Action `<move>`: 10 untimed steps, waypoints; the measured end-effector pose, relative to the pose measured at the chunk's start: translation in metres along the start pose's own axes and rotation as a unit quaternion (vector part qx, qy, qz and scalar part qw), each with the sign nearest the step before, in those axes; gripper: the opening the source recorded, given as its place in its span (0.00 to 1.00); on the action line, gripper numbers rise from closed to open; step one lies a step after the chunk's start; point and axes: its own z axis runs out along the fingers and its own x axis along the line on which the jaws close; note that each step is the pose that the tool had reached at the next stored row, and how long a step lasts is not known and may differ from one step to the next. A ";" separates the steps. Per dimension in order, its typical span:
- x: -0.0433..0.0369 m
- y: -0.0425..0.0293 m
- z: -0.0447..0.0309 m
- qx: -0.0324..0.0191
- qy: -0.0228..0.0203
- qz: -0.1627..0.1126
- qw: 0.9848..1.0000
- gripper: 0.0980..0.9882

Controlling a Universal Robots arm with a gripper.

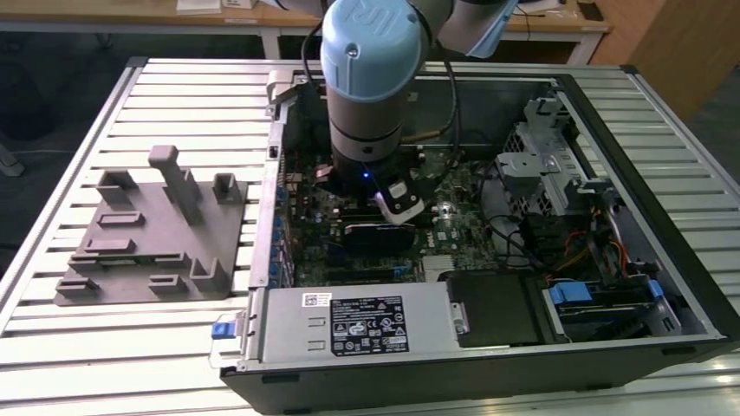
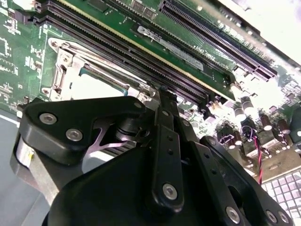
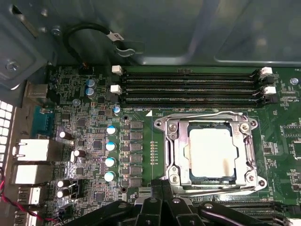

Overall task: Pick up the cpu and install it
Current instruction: 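Install the second cpu locking lever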

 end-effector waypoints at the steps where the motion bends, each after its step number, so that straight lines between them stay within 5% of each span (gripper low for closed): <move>1: 0.0000 0.0002 -0.0008 0.000 0.000 0.000 1.000 0.01; 10: -0.0004 0.0046 -0.0166 0.000 0.000 0.000 1.000 0.01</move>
